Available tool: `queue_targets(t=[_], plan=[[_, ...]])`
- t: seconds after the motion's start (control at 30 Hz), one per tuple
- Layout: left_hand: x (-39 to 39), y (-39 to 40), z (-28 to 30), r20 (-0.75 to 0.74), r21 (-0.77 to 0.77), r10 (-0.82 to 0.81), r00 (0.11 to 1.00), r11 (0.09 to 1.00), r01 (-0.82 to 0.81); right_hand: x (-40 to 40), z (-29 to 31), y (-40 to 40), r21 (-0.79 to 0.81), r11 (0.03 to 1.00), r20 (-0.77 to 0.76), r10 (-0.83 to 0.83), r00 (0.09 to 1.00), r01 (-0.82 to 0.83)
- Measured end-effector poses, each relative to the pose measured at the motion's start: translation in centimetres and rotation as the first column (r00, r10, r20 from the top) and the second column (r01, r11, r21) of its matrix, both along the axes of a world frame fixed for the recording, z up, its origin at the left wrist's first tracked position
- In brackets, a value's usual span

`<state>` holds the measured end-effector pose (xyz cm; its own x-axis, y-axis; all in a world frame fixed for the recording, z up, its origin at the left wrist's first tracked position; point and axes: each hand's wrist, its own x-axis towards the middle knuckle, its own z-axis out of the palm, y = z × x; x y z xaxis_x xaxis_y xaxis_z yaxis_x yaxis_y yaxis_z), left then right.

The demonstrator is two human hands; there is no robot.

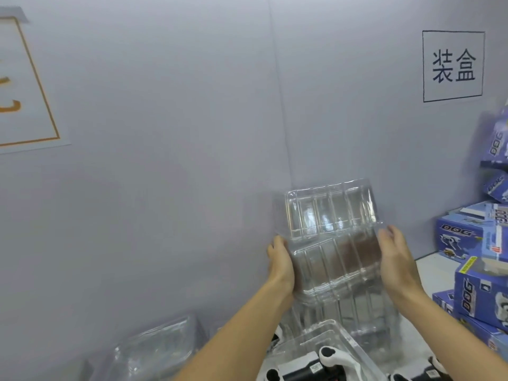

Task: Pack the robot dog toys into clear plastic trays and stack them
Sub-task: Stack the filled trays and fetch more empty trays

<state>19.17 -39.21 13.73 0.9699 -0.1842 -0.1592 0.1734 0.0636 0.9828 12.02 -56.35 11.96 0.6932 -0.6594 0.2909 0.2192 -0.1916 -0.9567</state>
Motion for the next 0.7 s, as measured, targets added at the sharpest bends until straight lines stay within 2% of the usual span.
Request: queue_targets(t=[0.13,0.23,0.3,0.4,0.5,0.6,0.7], plan=[[-0.1,-0.2,0.2,0.033,0.003,0.049,0.998,0.999,-0.049,1.1,2.3,-0.4,0.033,0.999,0.065,0.025,0.998,-0.028],[-0.5,0.1,0.1,0.081,0.036,0.103,0.991,0.994,-0.106,1.7,2.8,-0.6,-0.017,0.997,0.022,0.072,0.997,-0.071],[-0.7,0.4,0.7,0.183,0.028,0.155,0.971,0.986,-0.163,2.0,2.8,-0.7,-0.038,0.998,-0.026,0.048,0.999,-0.049],[-1.3,0.6,2.7,0.292,-0.022,0.098,0.951,0.995,-0.096,1.8,2.9,-0.5,-0.058,0.998,-0.055,0.013,0.998,-0.016],[-2.0,0.8,4.9,0.319,0.082,0.003,0.948,0.996,-0.031,0.8,3.7,0.3,-0.129,0.992,-0.075,-0.003,0.997,-0.007],[-3.2,1.8,7.1,0.394,0.074,0.003,0.919,0.997,-0.035,-0.7,5.5,2.2,-0.224,0.974,-0.003,-0.045,0.999,0.043],[-4.8,4.7,9.5,0.408,-0.012,0.104,0.907,0.994,-0.108,-2.6,7.4,5.2,-0.296,0.955,0.063,-0.009,0.998,0.027]])
